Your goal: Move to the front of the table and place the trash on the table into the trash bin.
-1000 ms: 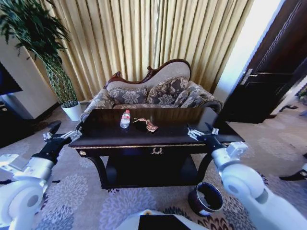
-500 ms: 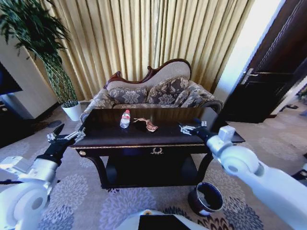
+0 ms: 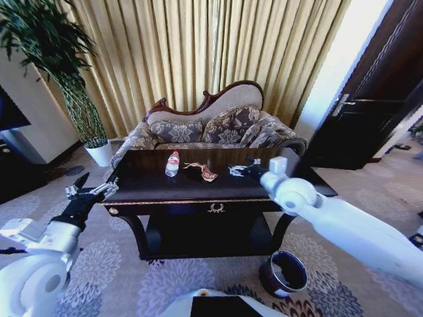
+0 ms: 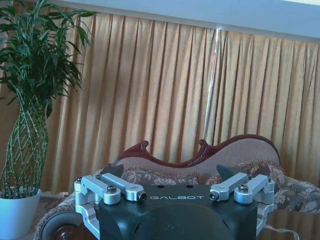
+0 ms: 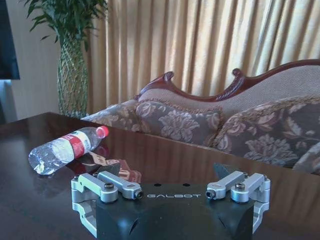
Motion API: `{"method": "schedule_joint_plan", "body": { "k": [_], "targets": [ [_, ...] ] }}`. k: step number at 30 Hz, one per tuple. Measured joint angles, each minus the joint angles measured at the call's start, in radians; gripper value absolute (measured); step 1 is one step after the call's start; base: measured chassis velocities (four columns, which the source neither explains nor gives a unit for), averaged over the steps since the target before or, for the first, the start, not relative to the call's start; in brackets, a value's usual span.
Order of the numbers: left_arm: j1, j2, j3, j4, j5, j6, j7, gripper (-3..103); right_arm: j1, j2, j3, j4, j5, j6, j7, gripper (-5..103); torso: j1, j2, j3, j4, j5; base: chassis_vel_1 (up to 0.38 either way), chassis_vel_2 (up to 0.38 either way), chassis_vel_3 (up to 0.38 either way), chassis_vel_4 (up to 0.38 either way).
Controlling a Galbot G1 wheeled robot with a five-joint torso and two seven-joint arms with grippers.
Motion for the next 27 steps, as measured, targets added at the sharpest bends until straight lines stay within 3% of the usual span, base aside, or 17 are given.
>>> {"method": "schedule_joint_plan", "body": {
  "k": [4, 6, 14, 19, 25, 27],
  "targets": [
    [0.000, -0.004, 0.002, 0.000, 0.001, 0.002, -0.002, 100, 0.049, 0.030, -0.051, -0.034, 0.006, -0.003, 0.003, 100, 0.000, 0.000, 0.000, -0.0003, 0.0000, 0.000, 0.000, 0.000, 0.000],
    [-0.001, -0.007, 0.004, 0.000, 0.003, 0.004, -0.002, 100, 0.103, 0.083, -0.105, -0.071, 0.019, -0.009, 0.020, 100, 0.000, 0.000, 0.000, -0.0003, 0.0000, 0.000, 0.000, 0.000, 0.000],
    [0.002, -0.008, 0.005, 0.000, 0.004, 0.012, -0.006, 100, 0.149, 0.187, -0.160, -0.108, 0.067, -0.033, 0.075, 100, 0.000, 0.000, 0.000, -0.0001, 0.0000, 0.000, 0.000, 0.000, 0.000],
    [0.002, -0.005, 0.006, 0.000, 0.004, 0.018, -0.006, 100, 0.196, 0.277, -0.201, -0.182, 0.123, -0.075, 0.171, 100, 0.000, 0.000, 0.000, -0.0003, 0.0001, 0.000, 0.000, 0.000, 0.000],
    [0.002, -0.010, 0.003, 0.000, 0.004, 0.018, -0.004, 100, 0.246, 0.338, -0.222, -0.221, 0.224, -0.114, 0.284, 100, 0.000, 0.000, 0.000, -0.0001, -0.0001, 0.000, 0.000, 0.000, 0.000],
    [0.002, -0.012, 0.003, 0.000, 0.005, 0.018, -0.003, 100, 0.252, 0.346, -0.226, -0.231, 0.229, -0.118, 0.290, 100, 0.000, 0.000, 0.000, -0.0002, -0.0001, 0.000, 0.000, 0.000, 0.000]
  ]
}}
